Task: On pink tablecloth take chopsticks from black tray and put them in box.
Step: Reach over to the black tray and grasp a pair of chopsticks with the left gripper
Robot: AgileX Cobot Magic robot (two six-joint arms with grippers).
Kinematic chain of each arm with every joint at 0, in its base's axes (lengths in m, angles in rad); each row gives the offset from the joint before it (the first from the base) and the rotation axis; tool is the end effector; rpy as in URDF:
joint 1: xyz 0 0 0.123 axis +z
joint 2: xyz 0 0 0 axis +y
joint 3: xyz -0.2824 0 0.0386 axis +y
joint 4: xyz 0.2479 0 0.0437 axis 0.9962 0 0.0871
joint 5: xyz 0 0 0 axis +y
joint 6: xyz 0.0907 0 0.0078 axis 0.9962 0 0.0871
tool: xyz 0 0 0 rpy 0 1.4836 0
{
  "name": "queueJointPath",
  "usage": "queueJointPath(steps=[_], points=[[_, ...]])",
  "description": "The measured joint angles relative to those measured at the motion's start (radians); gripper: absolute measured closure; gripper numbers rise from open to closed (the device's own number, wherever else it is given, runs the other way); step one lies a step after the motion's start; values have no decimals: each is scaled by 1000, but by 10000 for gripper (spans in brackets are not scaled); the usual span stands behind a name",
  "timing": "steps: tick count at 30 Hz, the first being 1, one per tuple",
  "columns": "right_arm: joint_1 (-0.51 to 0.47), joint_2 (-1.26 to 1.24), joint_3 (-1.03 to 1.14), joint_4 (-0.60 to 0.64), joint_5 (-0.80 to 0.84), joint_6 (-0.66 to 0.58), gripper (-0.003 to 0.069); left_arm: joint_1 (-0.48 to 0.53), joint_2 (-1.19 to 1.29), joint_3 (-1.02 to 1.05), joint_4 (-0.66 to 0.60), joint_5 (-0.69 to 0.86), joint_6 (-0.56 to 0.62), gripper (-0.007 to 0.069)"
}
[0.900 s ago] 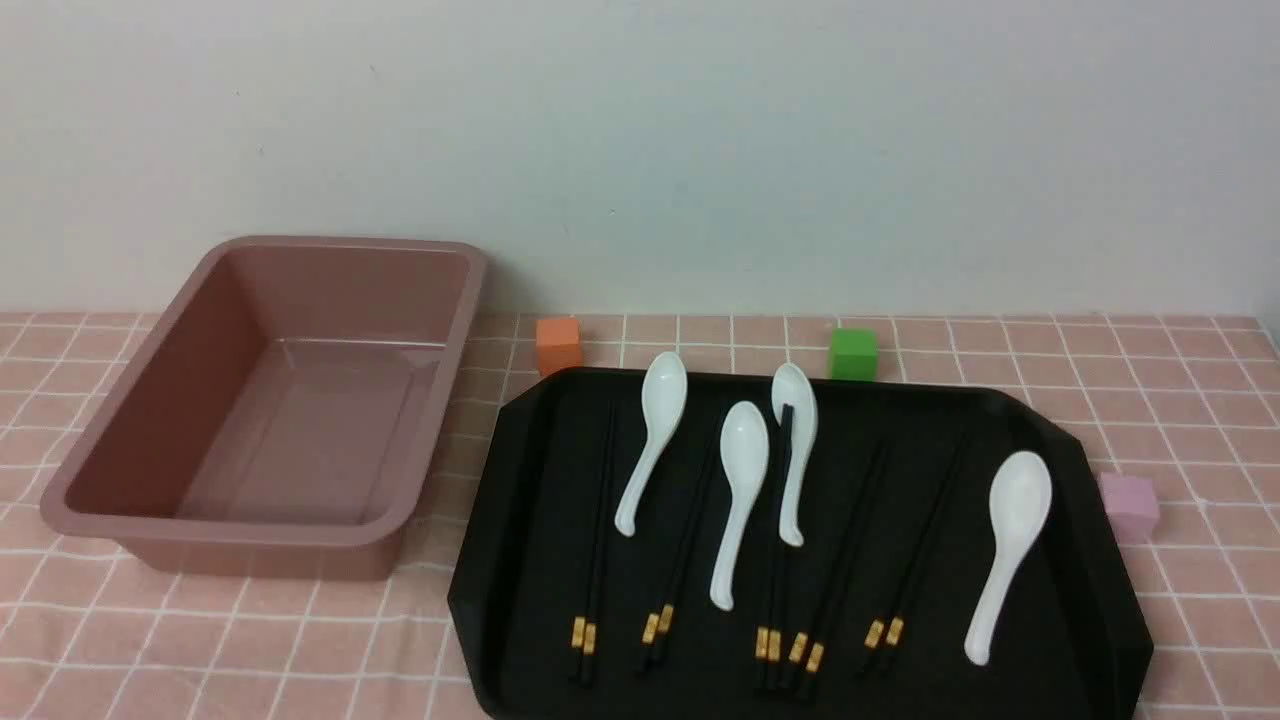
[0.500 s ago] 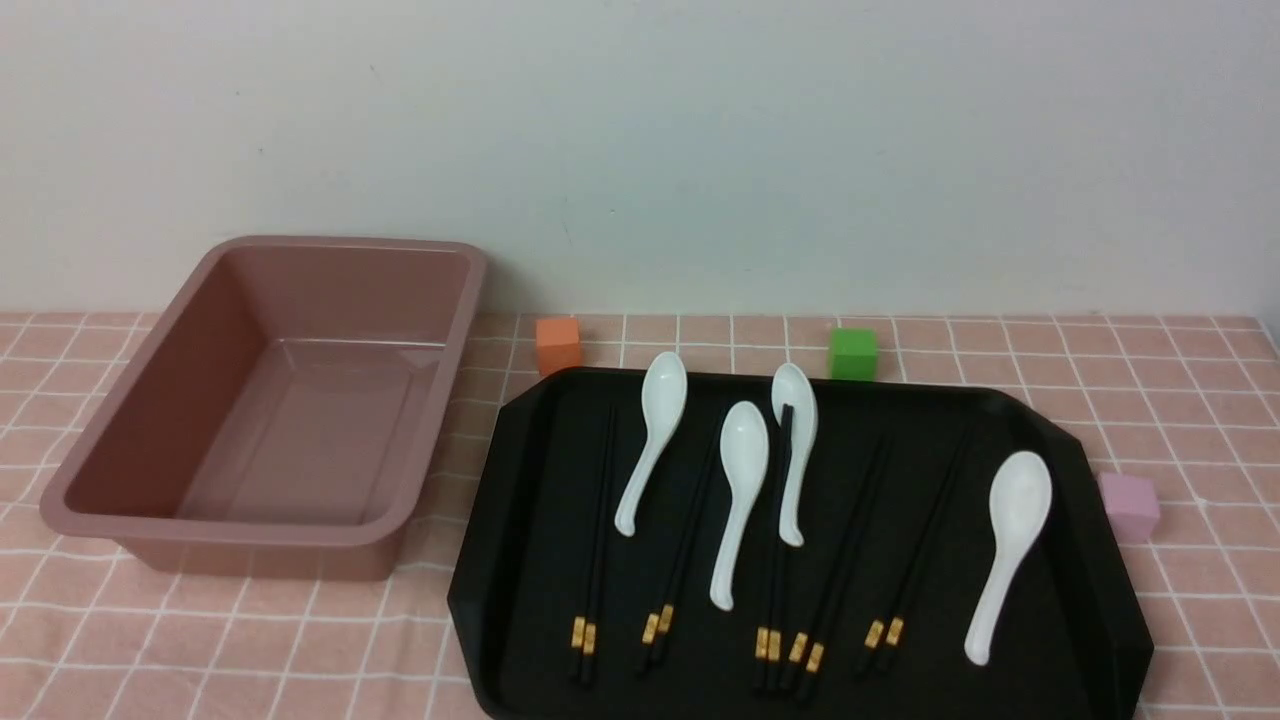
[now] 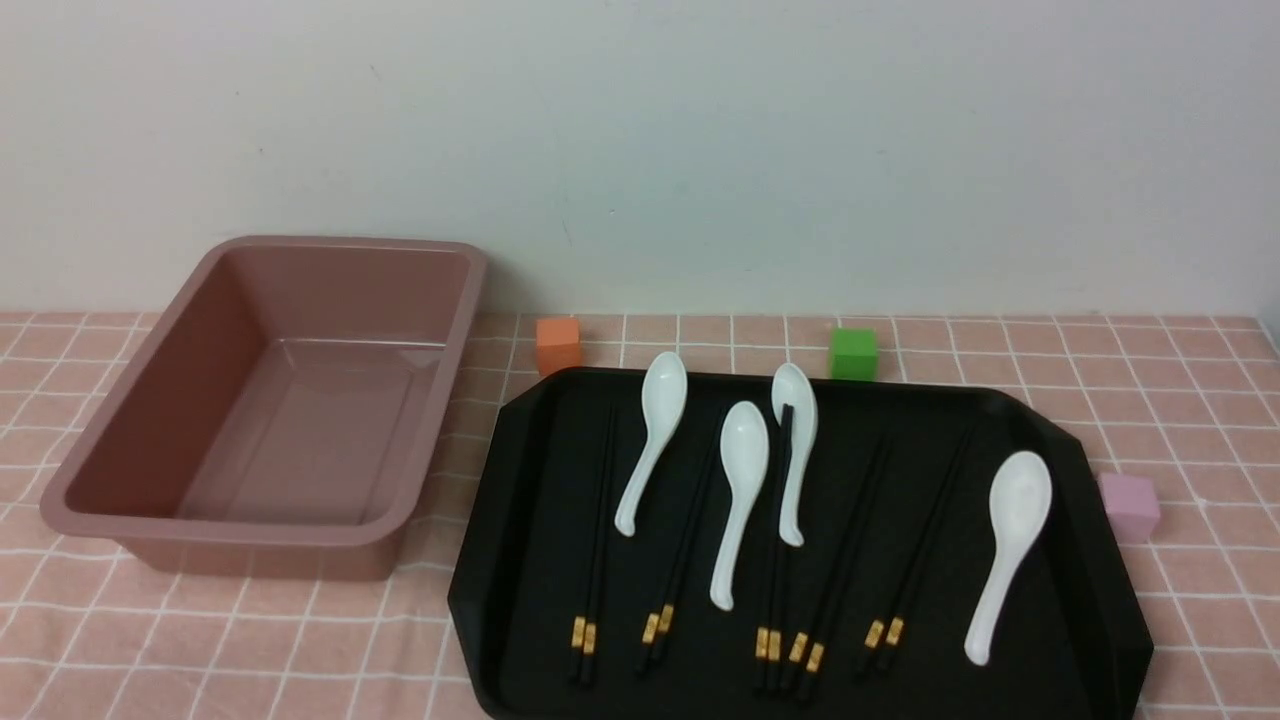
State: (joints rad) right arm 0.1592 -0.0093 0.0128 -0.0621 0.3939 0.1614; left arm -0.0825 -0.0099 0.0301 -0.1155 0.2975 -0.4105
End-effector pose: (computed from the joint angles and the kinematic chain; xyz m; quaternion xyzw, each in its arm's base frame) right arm 0.0516 0.0061 0.1740 -0.0152 0.8075 0.0678 0.5858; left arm 0.0541 -0.0076 0.1767 -0.1600 0.7666 -0.1974 0.5897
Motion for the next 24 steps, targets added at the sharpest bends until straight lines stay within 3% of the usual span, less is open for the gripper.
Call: queueJointPath(steps=[6, 11, 16, 20, 23, 24], points=[[0, 0, 0, 0, 0, 0, 419, 0, 0, 0, -283, -144, -144, 386], [0, 0, 0, 0, 0, 0, 419, 0, 0, -10, -364, -216, -169, 392], [0, 0, 0, 0, 0, 0, 419, 0, 12, -151, -372, -100, -149, 478], [0, 0, 0, 0, 0, 0, 419, 0, 219, -401, -340, 155, 20, 625], [0, 0, 0, 0, 0, 0, 419, 0, 472, -595, -336, 400, 199, 638], [0, 0, 0, 0, 0, 0, 419, 0, 488, -595, -336, 415, 209, 638]])
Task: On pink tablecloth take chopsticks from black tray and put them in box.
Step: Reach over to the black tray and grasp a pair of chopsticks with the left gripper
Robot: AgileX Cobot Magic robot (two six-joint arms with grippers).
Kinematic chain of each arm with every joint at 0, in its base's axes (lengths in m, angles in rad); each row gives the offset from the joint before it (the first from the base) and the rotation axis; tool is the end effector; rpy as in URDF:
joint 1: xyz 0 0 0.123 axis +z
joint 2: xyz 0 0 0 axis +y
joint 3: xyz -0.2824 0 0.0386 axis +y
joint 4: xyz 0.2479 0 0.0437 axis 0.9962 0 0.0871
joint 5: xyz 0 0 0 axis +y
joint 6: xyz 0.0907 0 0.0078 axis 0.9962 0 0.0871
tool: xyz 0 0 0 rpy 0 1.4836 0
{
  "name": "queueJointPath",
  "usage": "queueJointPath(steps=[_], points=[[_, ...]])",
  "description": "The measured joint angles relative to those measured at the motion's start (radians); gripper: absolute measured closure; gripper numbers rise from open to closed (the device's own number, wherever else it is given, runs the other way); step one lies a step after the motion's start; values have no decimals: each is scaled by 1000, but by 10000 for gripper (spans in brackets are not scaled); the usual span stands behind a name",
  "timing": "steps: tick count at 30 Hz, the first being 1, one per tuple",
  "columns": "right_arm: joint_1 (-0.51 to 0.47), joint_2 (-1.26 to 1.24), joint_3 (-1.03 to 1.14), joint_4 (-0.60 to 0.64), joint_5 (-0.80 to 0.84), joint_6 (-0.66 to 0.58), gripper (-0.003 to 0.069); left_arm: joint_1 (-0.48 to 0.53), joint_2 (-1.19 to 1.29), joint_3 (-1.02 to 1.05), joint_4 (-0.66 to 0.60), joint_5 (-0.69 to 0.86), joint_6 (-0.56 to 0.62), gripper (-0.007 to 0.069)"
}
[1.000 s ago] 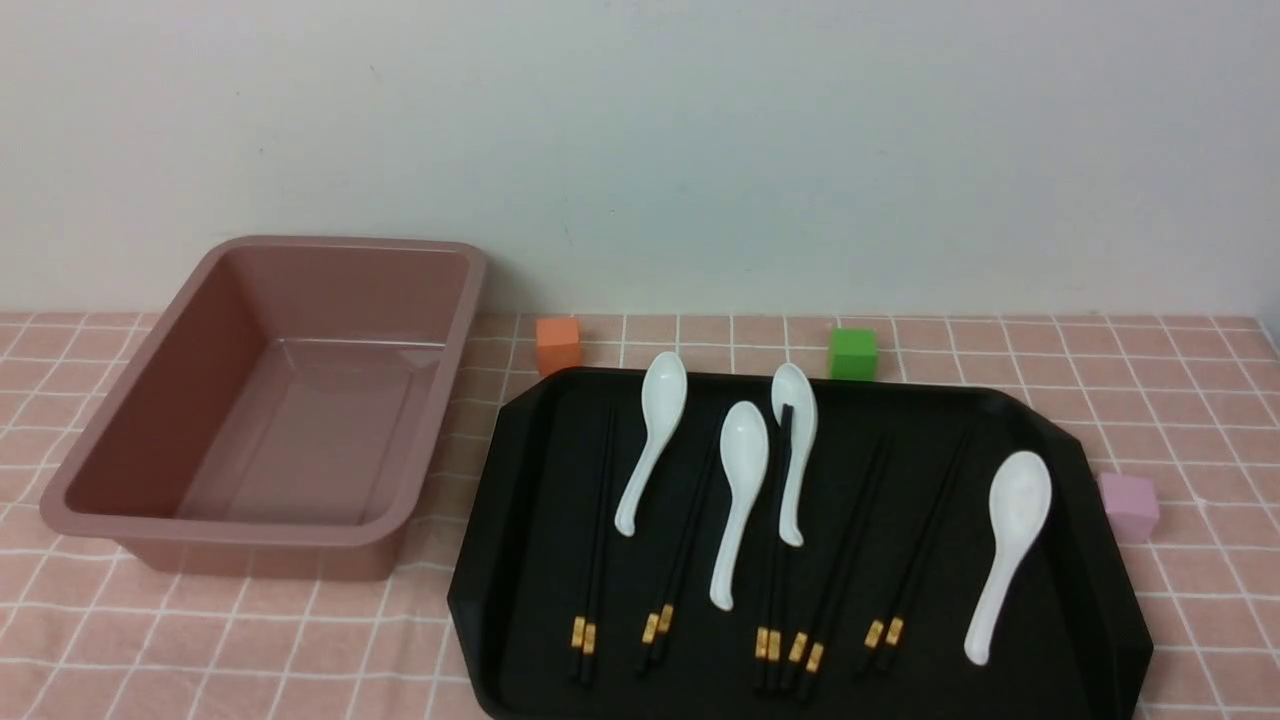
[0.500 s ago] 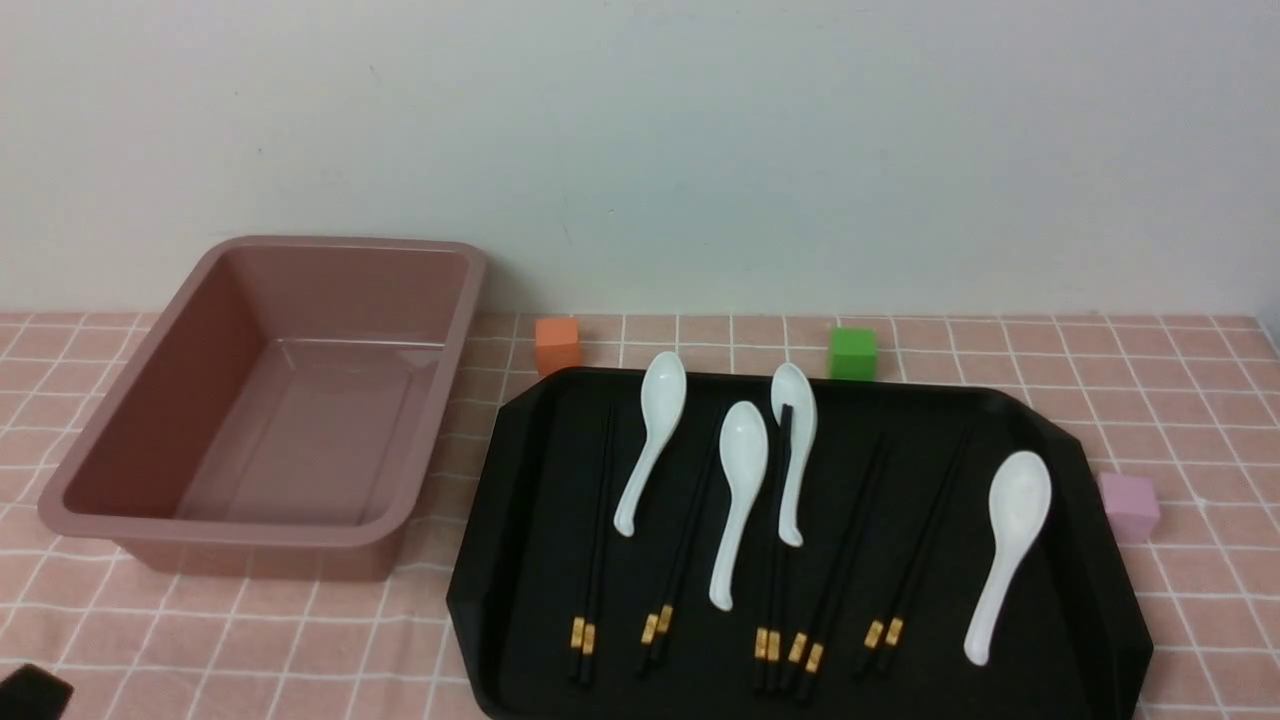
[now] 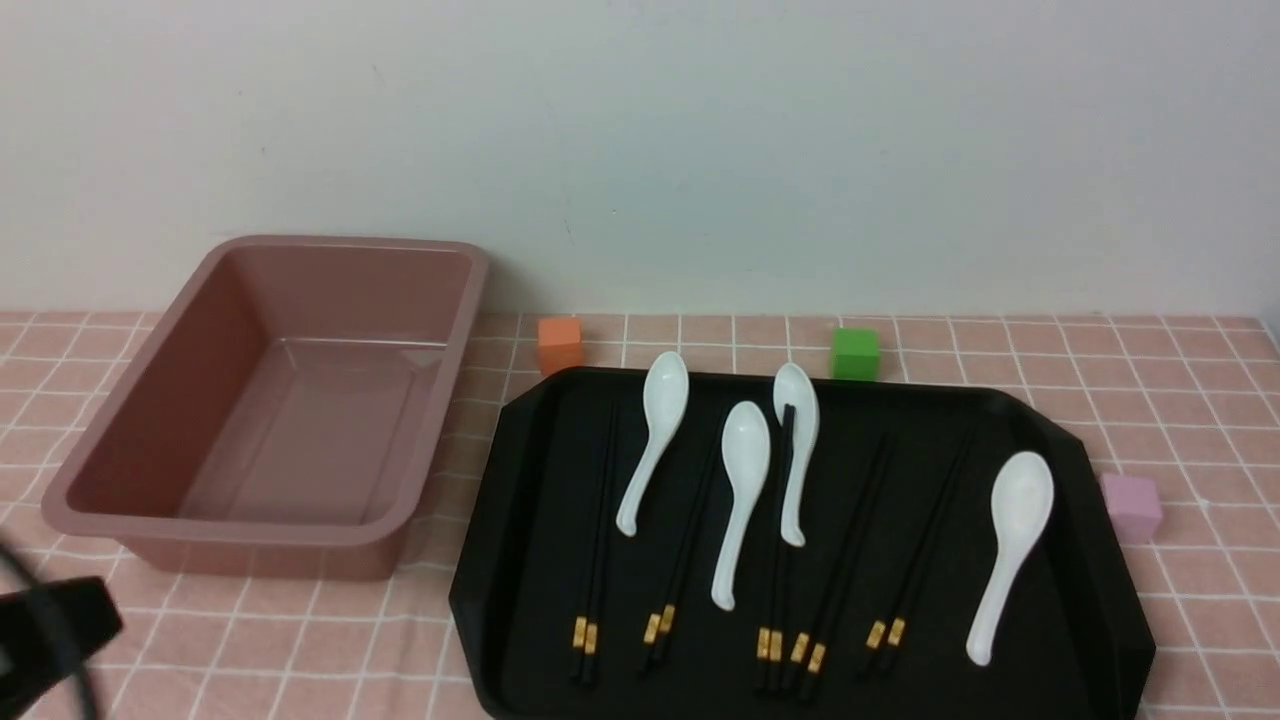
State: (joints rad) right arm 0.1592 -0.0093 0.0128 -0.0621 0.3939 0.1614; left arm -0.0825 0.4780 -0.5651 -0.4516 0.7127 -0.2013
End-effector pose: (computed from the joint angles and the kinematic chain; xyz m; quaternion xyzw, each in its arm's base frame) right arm 0.0516 0.0061 0.1740 -0.0152 0.8075 0.0678 0.5858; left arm 0.0848 -0.0331 0.3114 -0.1252 0.8417 -0.2768 0.4464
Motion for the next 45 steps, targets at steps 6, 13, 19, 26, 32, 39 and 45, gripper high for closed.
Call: queueJointPath(steps=[6, 13, 19, 26, 32, 39, 45], points=[[0, 0, 0, 0, 0, 0, 419, -18, 472, -244, 7, 193, 182, 638], [0, 0, 0, 0, 0, 0, 419, -259, 898, -402, 103, 132, 183, 638], [0, 0, 0, 0, 0, 0, 419, -445, 1091, -535, 135, 79, 122, 638], [0, 0, 0, 0, 0, 0, 419, -493, 1249, -622, 188, 59, 31, 638], [0, 0, 0, 0, 0, 0, 419, -494, 1410, -695, 294, 40, 8, 510], [0, 0, 0, 0, 0, 0, 419, -494, 1489, -751, 395, 39, -155, 304], [0, 0, 0, -1, 0, 0, 419, -494, 1526, -755, 462, -12, -226, 279]])
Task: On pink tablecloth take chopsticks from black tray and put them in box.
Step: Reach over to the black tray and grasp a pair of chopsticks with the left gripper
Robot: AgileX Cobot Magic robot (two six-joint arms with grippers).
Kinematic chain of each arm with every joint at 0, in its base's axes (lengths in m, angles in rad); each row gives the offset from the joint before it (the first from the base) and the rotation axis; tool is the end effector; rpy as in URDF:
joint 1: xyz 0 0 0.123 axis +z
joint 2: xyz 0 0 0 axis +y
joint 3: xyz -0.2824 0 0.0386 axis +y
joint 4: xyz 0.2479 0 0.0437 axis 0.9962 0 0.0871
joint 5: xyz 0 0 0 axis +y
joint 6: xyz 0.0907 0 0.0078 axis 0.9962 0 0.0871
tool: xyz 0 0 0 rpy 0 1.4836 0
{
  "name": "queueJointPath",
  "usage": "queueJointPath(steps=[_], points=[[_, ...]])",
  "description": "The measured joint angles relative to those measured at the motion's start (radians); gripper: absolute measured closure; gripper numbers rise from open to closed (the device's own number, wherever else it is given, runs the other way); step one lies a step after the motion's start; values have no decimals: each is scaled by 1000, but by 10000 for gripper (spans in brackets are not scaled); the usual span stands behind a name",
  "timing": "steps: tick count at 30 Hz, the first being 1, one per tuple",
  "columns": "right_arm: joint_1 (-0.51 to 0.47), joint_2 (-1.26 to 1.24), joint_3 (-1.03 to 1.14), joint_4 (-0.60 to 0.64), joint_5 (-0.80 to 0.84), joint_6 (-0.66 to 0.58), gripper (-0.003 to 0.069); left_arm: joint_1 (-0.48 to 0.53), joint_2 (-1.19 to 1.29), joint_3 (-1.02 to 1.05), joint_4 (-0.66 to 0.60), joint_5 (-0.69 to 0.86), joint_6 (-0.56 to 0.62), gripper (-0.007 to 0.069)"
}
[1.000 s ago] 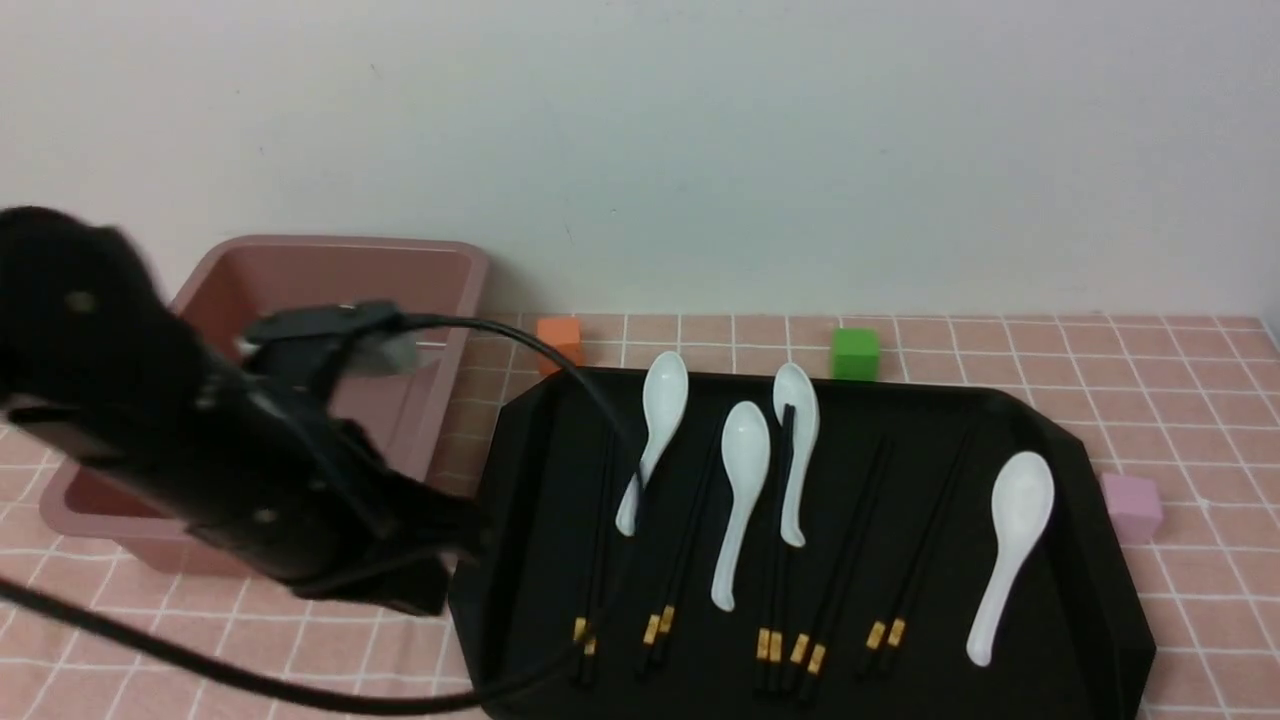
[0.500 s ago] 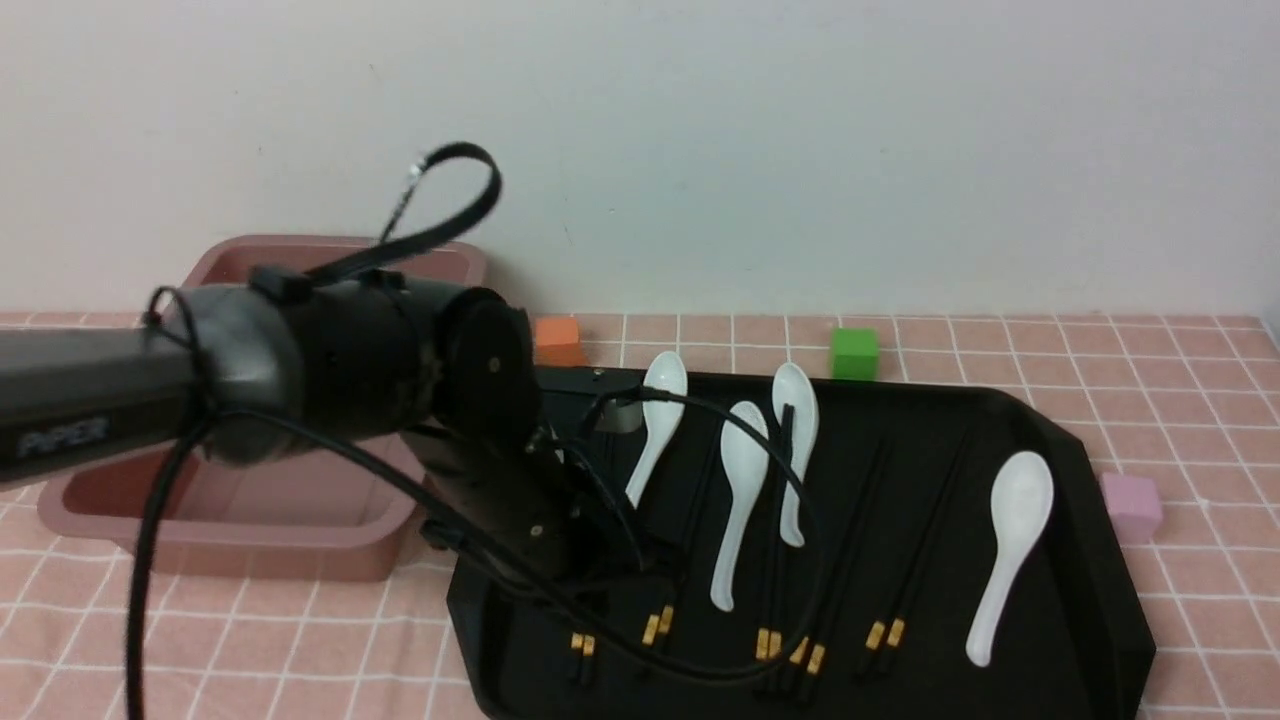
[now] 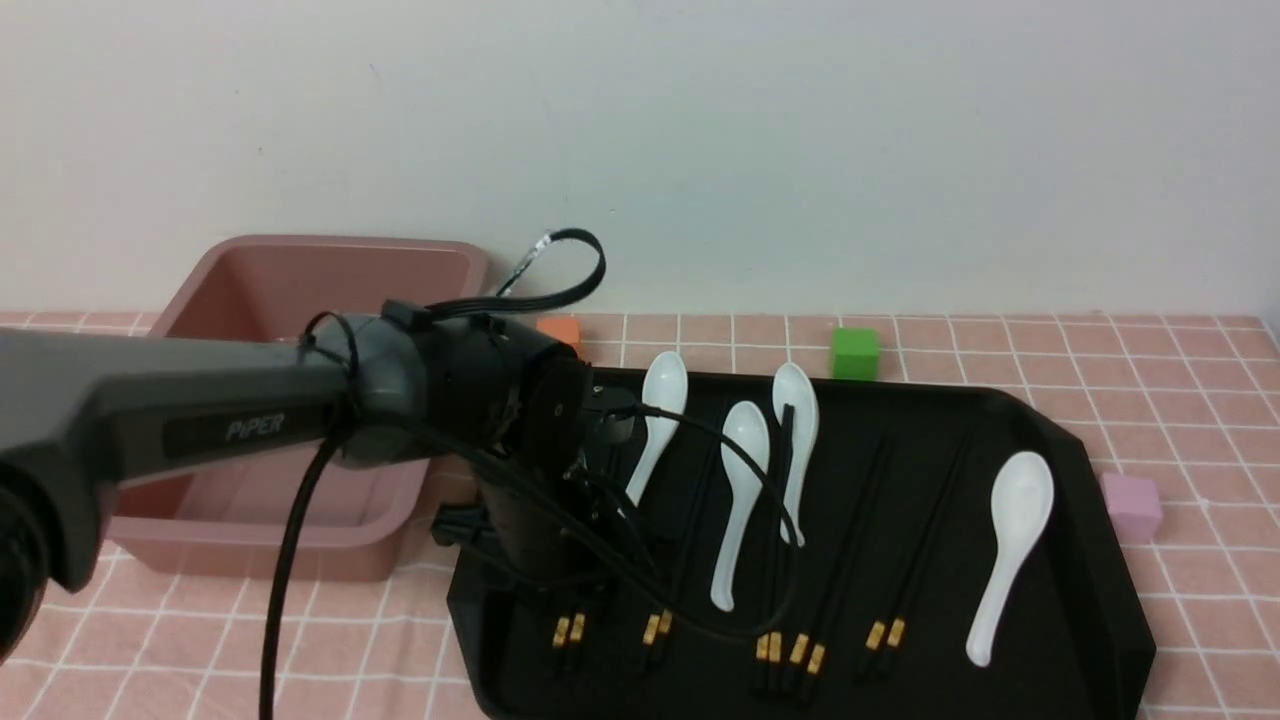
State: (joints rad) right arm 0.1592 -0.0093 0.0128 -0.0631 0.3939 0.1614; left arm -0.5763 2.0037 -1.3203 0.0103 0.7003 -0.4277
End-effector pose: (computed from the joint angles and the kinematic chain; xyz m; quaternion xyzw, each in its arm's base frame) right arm 0.0516 0.0061 0.1740 -0.0155 0.8075 0.0674 0.5858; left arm 0.3339 -0.2163 0.1528 0.0770 0.9876 -0.0624 0.1217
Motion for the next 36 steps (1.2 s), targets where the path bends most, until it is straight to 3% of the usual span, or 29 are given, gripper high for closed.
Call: queueJointPath(steps=[7, 11, 16, 25, 33, 36], points=[[0, 0, 0, 0, 0, 0, 419, 0, 11, -10, 8, 7, -11, 284], [0, 0, 0, 0, 0, 0, 419, 0, 12, -10, 12, 15, -16, 330], [0, 0, 0, 0, 0, 0, 419, 0, 12, -10, 43, 29, -69, 505], [0, 0, 0, 0, 0, 0, 419, -4, -21, -5, 59, 85, -108, 502], [0, 0, 0, 0, 0, 0, 419, -48, -319, 2, 64, 144, -46, 502], [0, 0, 0, 0, 0, 0, 419, 2, -418, 1, 99, 157, -26, 502]])
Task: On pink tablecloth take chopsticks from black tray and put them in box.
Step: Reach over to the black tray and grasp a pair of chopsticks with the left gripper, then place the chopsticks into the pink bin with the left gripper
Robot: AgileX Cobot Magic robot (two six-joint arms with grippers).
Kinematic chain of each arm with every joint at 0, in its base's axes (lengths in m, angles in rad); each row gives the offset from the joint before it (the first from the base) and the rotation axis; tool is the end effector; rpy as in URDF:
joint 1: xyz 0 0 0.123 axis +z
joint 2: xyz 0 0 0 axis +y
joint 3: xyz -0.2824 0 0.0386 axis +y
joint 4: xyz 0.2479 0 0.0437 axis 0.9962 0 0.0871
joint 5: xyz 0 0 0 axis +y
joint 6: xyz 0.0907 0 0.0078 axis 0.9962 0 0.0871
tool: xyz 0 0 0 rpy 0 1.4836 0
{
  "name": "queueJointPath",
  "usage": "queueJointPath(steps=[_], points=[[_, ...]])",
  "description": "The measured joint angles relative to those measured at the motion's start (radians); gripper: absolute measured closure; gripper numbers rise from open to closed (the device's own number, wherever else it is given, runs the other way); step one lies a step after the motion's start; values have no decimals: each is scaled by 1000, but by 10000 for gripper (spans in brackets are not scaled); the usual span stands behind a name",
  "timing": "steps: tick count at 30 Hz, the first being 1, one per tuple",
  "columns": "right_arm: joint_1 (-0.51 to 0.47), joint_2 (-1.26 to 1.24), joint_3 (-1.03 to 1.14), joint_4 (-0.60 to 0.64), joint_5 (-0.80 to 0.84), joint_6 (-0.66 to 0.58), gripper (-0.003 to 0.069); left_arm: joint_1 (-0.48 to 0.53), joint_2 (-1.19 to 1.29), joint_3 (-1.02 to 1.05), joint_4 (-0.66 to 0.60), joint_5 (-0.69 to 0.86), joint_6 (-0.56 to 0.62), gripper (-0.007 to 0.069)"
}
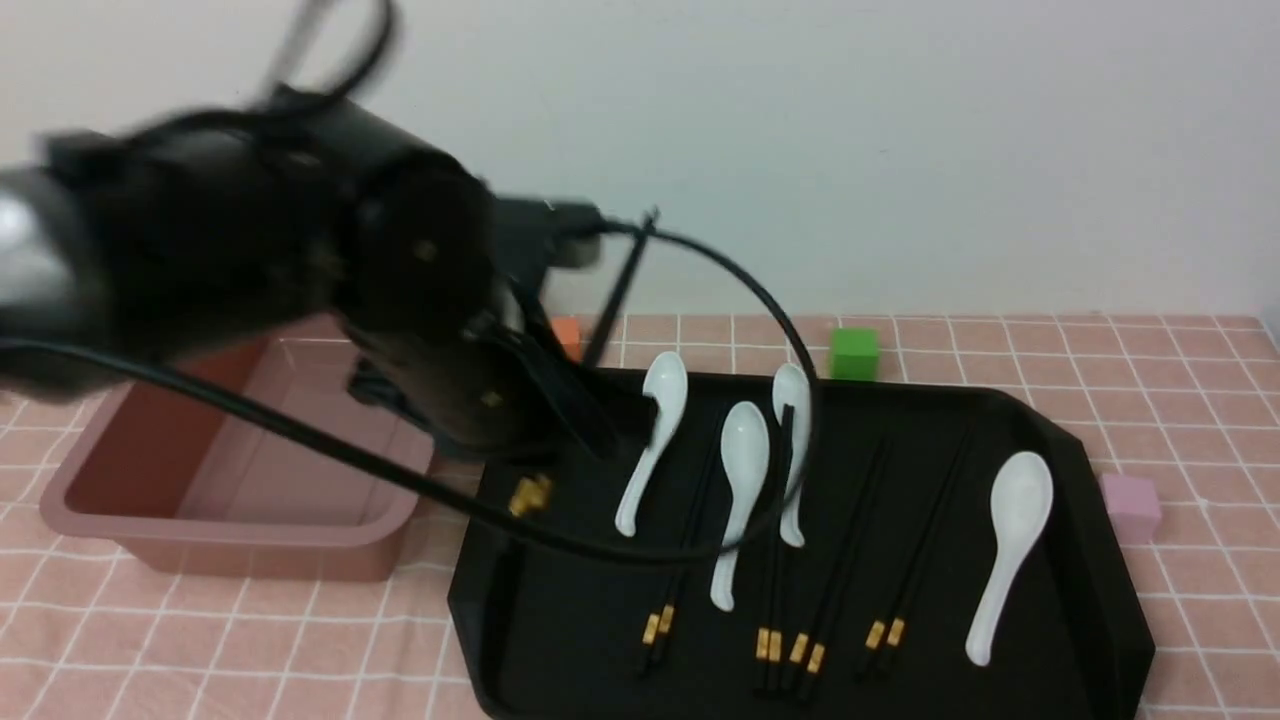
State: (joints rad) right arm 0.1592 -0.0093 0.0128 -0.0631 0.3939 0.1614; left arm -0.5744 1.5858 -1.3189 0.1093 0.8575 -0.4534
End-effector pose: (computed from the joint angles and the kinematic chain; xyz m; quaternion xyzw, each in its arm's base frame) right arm 0.0516 0.0061 0.1740 -0.0155 0.8075 0.0674 0.5858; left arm 0.2893 -0.1783 0.3035 0.0818 0.9600 -0.0865 0.2535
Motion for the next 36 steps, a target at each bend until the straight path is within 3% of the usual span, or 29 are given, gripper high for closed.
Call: queueJointPath(steps=[8, 13, 24, 33, 36], points=[[0, 0, 0, 0, 0, 0, 419, 297, 55, 30, 41, 40, 71, 502], [0, 0, 0, 0, 0, 0, 419, 389, 136, 32, 54, 16, 94, 502], [0, 0, 0, 0, 0, 0, 419, 405, 163, 33, 56, -85, 112, 479], [0, 0, 0, 0, 0, 0, 419, 405, 91, 34, 33, -30, 88, 190], [0, 0, 0, 0, 0, 0, 419, 395, 6, 37, 26, -4, 87, 194]])
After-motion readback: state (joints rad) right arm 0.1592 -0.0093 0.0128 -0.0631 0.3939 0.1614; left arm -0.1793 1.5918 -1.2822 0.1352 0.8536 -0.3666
